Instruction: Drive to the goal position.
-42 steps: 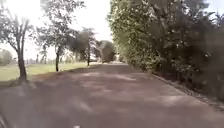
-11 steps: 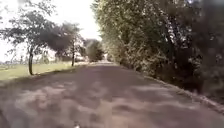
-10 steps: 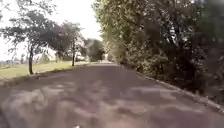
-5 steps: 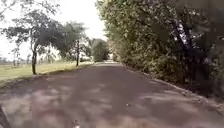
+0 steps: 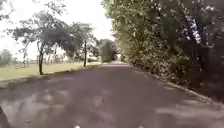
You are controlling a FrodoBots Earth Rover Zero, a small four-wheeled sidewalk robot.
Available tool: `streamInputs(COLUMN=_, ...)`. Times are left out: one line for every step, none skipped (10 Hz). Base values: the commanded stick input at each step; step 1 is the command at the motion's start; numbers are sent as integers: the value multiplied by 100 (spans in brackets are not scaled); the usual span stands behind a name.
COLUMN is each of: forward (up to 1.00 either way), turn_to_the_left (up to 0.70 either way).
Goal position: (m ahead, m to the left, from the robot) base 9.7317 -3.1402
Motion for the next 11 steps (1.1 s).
streamInputs(forward=100, turn_to_the_left=-5)
streamInputs(forward=100, turn_to_the_left=-6)
streamInputs(forward=100, turn_to_the_left=-6)
streamInputs(forward=100, turn_to_the_left=-7)
streamInputs(forward=100, turn_to_the_left=-8)
streamInputs(forward=100, turn_to_the_left=-9)
streamInputs(forward=100, turn_to_the_left=-10)
streamInputs(forward=100, turn_to_the_left=-11)
streamInputs(forward=100, turn_to_the_left=-11)
streamInputs(forward=100, turn_to_the_left=-12)
streamInputs(forward=100, turn_to_the_left=-12)
